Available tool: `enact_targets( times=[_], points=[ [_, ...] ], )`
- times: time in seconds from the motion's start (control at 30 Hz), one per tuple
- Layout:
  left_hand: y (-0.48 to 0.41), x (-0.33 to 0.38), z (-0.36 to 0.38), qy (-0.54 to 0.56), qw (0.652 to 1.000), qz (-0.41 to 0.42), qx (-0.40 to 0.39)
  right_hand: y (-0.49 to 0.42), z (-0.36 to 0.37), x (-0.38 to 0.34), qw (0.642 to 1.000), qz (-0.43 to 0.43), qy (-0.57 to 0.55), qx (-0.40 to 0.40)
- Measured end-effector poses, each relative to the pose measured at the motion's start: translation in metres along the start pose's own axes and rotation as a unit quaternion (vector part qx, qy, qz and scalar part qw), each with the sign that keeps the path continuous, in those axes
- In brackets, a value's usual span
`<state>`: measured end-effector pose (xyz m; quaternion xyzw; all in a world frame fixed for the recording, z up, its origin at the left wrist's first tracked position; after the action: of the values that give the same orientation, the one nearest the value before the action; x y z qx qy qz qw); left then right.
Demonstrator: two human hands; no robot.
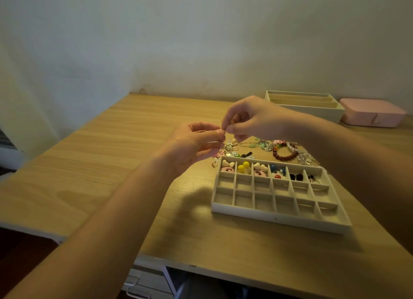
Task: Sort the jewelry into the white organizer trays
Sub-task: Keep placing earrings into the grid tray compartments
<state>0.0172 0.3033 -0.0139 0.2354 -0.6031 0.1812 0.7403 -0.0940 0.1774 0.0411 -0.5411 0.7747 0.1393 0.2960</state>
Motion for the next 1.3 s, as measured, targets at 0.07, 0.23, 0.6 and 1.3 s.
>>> enact_targets(
  times=[0.07,0.23,0.6,1.3],
  points=[
    [0.001,-0.006,-0.003,-0.061,0.998,-0.003,0.004,0.004,0.004,0.005,0.999,0.027,-0.001,-0.043],
    [-0.001,-0.031,-0.01,-0.158,0.987,-0.036,0.02,0.013,0.024,0.017,0.991,0.057,0.004,-0.122],
    [-0.005,-0.048,-0.011,-0.169,0.984,-0.057,0.006,0.021,0.056,0.029,0.989,0.039,-0.018,-0.144],
    [-0.005,-0.052,-0.004,-0.162,0.985,-0.061,-0.022,0.035,0.072,0.028,0.99,-0.048,0.131,-0.023]
  ],
)
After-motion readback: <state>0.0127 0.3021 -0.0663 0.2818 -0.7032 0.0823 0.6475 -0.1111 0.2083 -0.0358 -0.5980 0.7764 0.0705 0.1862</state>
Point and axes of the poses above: each hand's wrist, its own y-axis away from the middle knuckle, its own z-axis out of the palm, x = y × z, the point moved 3 cm from there along -y, towards the middle knuckle, and after that the axes turned 4 degrees about x, right-handed, at the moved point
